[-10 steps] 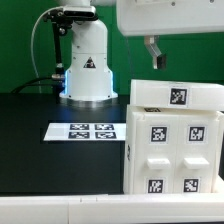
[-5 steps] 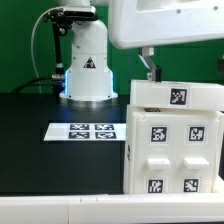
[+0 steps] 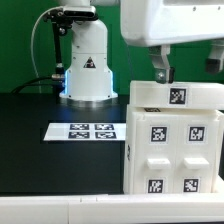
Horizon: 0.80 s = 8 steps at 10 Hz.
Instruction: Assemble cabinet
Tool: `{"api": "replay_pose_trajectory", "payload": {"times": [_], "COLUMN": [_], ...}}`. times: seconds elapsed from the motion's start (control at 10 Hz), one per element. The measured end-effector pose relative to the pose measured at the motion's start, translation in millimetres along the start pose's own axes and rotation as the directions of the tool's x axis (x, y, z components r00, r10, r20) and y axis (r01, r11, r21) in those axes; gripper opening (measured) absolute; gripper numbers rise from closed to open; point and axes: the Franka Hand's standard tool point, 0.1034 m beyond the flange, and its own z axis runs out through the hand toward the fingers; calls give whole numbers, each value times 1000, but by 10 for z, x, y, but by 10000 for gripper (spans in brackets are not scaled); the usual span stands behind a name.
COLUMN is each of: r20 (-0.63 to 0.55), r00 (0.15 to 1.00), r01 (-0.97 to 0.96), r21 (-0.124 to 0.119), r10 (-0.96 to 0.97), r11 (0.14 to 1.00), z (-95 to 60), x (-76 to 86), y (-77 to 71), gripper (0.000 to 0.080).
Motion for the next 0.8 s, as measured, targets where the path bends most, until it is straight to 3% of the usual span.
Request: {"api": "replay_pose_trajectory", "payload": {"times": [0.1, 0.3, 0.5, 0.7, 0.8], "r20": [16, -7, 11, 10, 13], "r00": [981, 944, 920, 910, 910], "r01": [194, 330, 393, 414, 414], "r21": [-16, -64, -64, -90, -82], "r10": [-194, -331, -393, -415, -414], "r11": [981, 942, 917, 906, 907], "z": [10, -23, -4, 25, 54], "x": [-21, -32, -76, -53, -98], "y": [19, 3, 29, -66, -96], "gripper": [797, 797, 797, 797, 797]}}
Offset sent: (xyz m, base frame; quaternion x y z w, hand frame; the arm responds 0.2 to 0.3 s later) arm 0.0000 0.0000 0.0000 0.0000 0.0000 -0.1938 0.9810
